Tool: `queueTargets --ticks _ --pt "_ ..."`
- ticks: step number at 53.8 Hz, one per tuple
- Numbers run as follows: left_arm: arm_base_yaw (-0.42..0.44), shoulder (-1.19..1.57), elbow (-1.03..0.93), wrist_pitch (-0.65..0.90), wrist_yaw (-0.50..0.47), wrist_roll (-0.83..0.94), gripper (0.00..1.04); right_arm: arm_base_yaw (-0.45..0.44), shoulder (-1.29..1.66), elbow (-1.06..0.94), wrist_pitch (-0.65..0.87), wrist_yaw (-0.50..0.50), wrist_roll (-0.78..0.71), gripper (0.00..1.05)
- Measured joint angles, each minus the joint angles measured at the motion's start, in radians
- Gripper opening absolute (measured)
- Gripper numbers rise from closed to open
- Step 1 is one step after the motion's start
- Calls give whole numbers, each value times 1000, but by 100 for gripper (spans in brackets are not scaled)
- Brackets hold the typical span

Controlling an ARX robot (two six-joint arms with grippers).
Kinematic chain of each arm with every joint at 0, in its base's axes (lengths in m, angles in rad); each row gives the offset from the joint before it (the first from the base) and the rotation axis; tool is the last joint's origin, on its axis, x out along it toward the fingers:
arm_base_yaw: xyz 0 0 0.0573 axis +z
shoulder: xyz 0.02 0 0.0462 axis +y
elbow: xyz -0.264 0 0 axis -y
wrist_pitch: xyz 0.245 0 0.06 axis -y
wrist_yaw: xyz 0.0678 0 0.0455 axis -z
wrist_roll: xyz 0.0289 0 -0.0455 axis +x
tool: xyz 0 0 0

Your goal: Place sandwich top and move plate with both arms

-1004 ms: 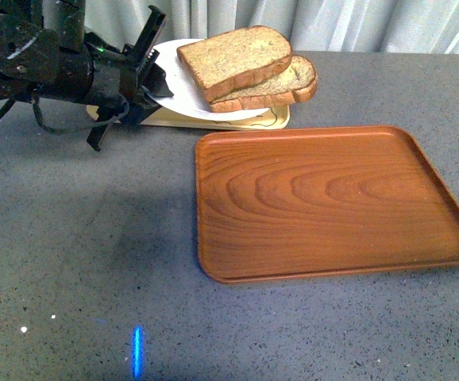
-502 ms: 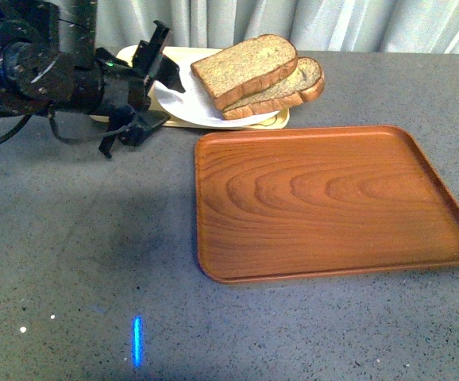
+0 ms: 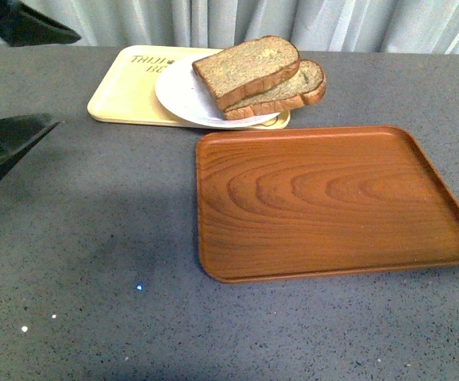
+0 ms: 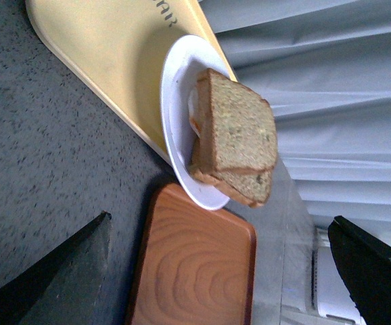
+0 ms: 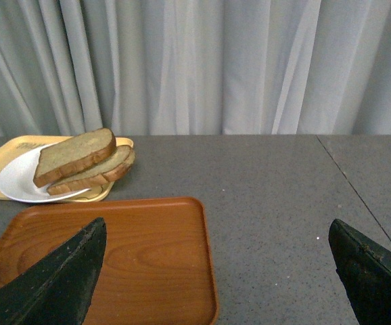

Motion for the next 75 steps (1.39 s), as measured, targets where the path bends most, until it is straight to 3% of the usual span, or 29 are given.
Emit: queueTargets --ticks 1,5,7,9,15,18,20,24,75 --pt "-3 -8 -19 23 -23 37 94 0 0 0 0 0 0 96" --pt "-22 -77 -172 270 -293 256 82 0 0 0 0 -3 0 96" --pt "-21 -156 -277 376 -427 472 73 0 0 0 0 -1 0 96" --pt "-12 -246 -342 394 -497 647 64 0 1 0 0 0 0 96" --pt "7 -433 -415 285 -489 924 37 0 0 0 -1 -1 0 96" --pt "18 -525 -428 202 -482 964 25 0 0 0 -1 -1 0 96" --pt "61 -595 -443 164 -426 987 14 0 0 0 -1 -1 0 96" --pt "85 -668 -463 118 -420 997 1 0 0 0 -1 0 0 96" --pt "89 -1345 -527 -472 -414 1013 2 0 0 0 -1 0 0 96"
